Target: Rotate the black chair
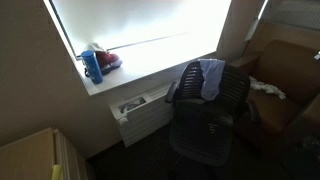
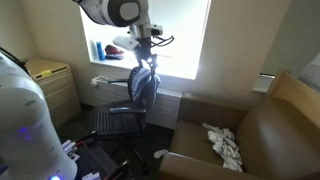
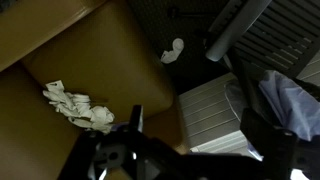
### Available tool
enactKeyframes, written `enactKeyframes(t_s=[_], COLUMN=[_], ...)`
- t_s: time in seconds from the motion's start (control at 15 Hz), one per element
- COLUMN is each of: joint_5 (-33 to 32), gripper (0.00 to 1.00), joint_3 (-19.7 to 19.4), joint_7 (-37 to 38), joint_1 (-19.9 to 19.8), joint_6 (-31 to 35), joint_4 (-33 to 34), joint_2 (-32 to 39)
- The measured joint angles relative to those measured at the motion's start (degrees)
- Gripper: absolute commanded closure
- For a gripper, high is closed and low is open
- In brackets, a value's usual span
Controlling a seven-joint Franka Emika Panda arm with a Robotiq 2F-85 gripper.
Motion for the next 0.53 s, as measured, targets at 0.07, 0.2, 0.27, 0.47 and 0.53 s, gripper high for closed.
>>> enactKeyframes(t_s=[0.07, 0.2, 0.27, 0.47, 0.53], joint_5=[0.0, 0.3, 1.1, 5.8, 7.6], gripper=[0.0, 0.0, 0.0, 0.0, 0.0], joint_3=[0.0, 0.0, 0.0, 1.5, 2.6], joint_7=[0.0, -0.2, -0.9, -3.3, -3.9], joint_1=[0.0, 0.2, 1.0, 6.0, 8.1], joint_6=[0.0, -0.6, -1.6, -1.9, -1.8], joint_4=[0.0, 0.0, -0.1, -0.3, -0.1], joint_2=[0.0, 0.3, 1.2, 7.1, 9.3])
